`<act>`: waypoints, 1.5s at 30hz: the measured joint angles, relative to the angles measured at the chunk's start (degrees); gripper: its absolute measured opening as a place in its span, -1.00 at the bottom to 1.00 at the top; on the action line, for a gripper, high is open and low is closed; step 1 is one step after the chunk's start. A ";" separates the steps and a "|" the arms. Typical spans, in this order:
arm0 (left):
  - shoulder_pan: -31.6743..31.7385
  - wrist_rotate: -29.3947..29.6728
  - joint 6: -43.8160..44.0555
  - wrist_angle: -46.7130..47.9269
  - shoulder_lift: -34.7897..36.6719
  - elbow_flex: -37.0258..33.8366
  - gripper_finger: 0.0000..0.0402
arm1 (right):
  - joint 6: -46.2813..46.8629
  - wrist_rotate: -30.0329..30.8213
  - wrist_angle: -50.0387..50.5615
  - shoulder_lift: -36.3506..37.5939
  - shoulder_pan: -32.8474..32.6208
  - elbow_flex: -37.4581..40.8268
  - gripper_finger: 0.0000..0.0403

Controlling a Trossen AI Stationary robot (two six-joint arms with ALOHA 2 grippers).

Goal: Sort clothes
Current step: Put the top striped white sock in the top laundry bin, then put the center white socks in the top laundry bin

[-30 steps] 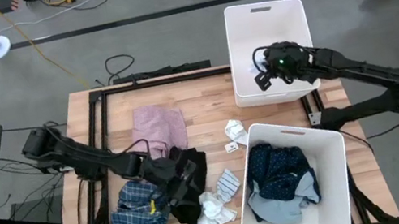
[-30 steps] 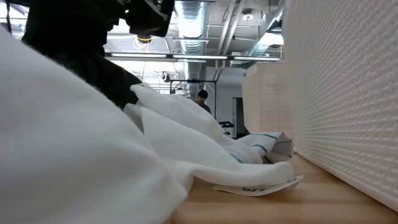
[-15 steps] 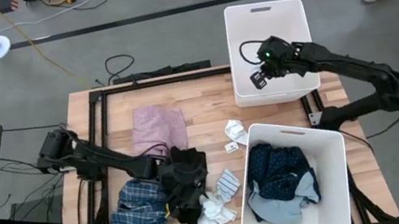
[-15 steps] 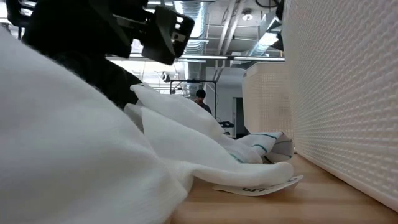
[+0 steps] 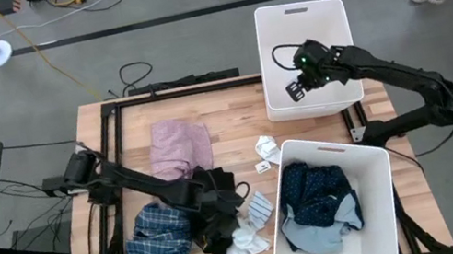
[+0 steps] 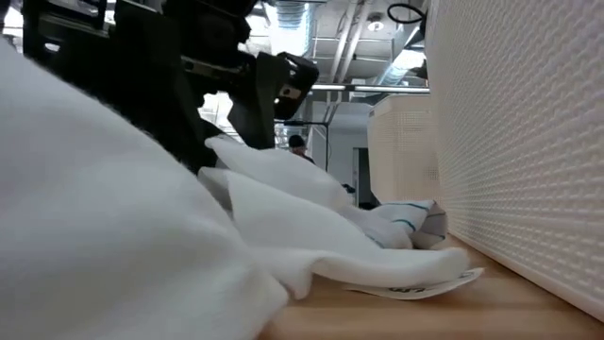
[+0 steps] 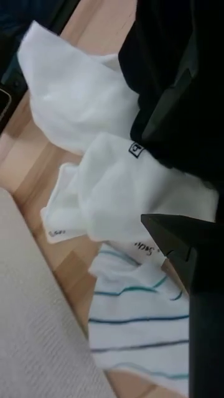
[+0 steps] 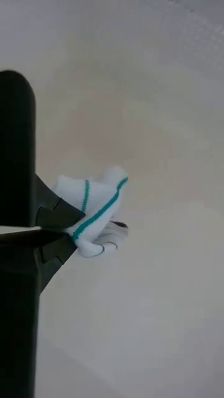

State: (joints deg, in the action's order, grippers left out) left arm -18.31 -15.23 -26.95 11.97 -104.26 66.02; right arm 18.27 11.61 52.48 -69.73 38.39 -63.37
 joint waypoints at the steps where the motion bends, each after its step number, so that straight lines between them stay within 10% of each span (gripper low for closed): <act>1: 0.00 0.07 0.02 0.46 -0.39 0.42 -0.07 | 0.16 -0.06 0.48 0.00 0.00 0.00 -0.95; 19: 0.07 0.93 -1.25 -1.40 -0.86 1.05 -0.95 | -0.29 -1.63 3.78 0.02 -1.97 0.00 -0.28; 28: 0.07 3.08 -1.98 -1.40 -0.77 1.05 -0.99 | -0.71 -1.59 4.02 4.11 -2.43 0.00 0.11; 45: 1.01 13.42 -6.16 5.89 6.49 5.51 -0.99 | -2.27 -1.49 -12.88 20.17 -12.21 -0.07 0.13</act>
State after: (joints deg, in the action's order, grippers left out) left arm -17.29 -1.81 -33.11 17.85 -97.77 71.53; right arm 16.01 10.12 39.60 -49.56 26.19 -63.44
